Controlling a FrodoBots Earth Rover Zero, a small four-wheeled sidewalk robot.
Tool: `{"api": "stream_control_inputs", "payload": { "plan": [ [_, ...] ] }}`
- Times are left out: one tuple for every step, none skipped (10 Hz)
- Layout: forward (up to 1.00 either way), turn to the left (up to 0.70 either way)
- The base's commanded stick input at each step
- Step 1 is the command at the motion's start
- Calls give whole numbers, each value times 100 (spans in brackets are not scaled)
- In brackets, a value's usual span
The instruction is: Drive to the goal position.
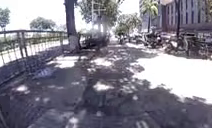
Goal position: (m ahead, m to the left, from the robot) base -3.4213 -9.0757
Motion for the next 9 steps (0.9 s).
{"api": "stream_control_inputs", "payload": {
  "plan": [
    [70, -14],
    [70, -14],
    [70, -14],
    [70, -14],
    [70, -14],
    [70, -14],
    [70, -14],
    [70, -14],
    [70, -14]
  ]
}}
